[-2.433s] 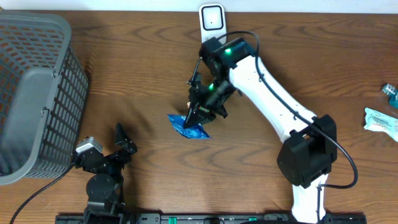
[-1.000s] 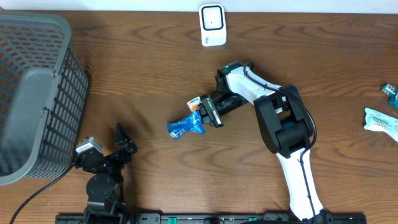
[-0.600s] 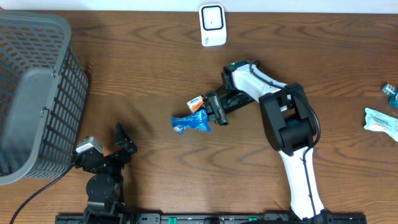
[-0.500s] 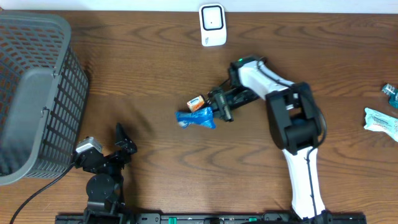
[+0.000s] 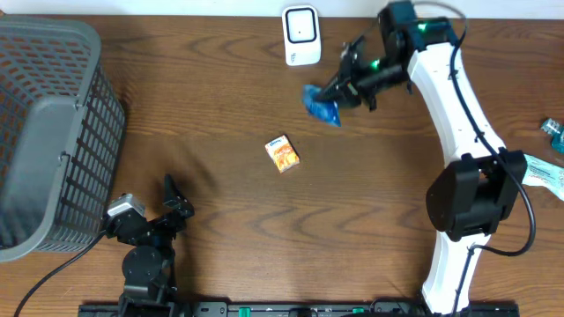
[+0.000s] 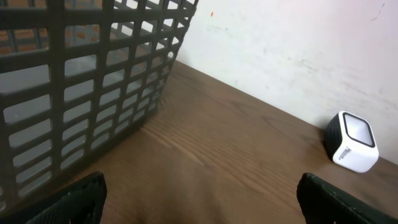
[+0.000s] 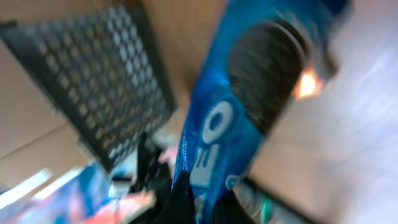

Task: Scan the item barcode
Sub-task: 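Lift the Oreo pack and hold it over the scanner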

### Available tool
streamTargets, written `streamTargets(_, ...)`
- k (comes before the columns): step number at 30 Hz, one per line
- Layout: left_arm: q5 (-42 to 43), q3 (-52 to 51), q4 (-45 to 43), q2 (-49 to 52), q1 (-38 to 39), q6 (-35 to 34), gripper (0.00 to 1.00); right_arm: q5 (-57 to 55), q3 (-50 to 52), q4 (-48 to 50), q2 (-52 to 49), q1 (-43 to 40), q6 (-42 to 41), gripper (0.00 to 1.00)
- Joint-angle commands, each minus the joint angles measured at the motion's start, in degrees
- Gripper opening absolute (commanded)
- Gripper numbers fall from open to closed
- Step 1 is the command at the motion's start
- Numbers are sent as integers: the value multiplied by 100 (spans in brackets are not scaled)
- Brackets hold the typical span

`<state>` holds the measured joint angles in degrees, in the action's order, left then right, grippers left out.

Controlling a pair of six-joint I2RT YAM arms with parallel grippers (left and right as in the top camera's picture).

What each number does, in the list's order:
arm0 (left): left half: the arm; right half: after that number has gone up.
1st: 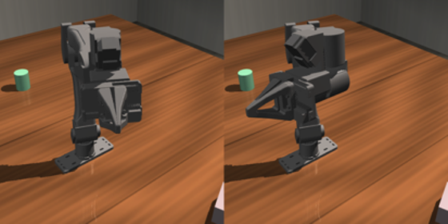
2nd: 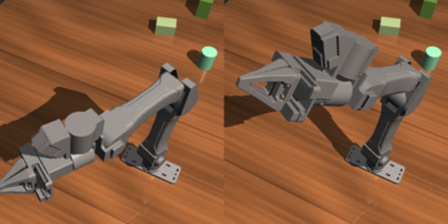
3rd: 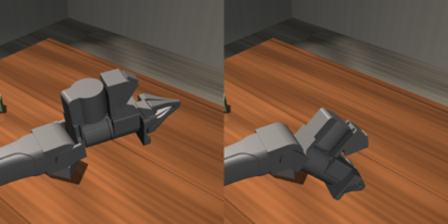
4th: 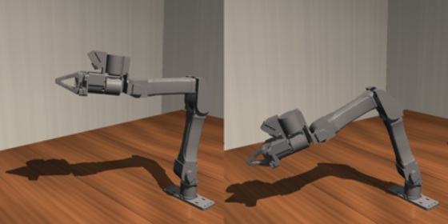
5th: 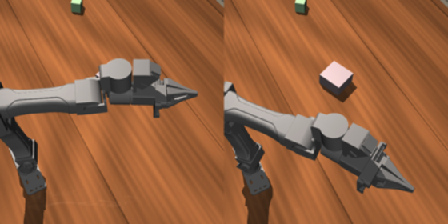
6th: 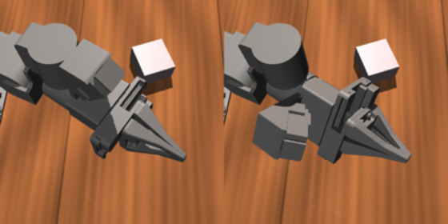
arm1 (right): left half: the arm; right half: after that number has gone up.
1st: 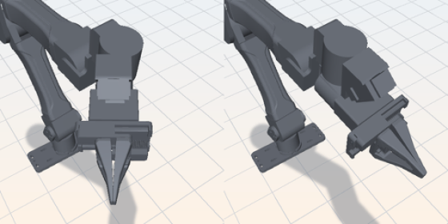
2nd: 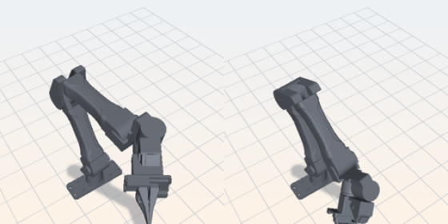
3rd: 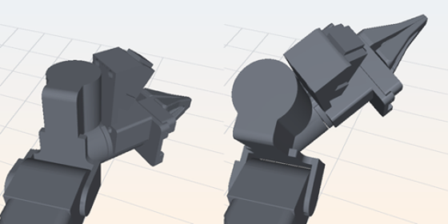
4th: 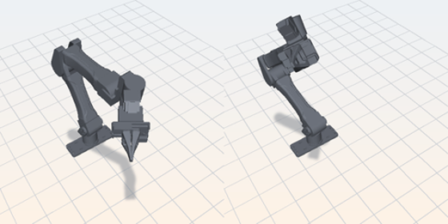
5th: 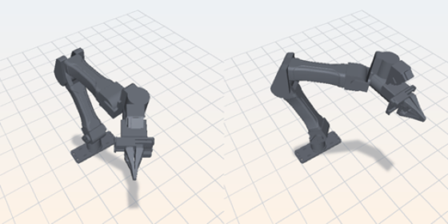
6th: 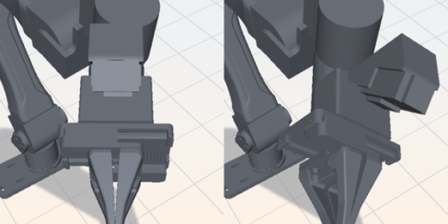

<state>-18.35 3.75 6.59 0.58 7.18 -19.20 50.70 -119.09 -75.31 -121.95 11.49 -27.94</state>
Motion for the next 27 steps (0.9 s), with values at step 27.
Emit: streamTargets(27,-61,-155,39,-35,13,114,98,-4782,-424,6142,-1875,1097,-1040,1)
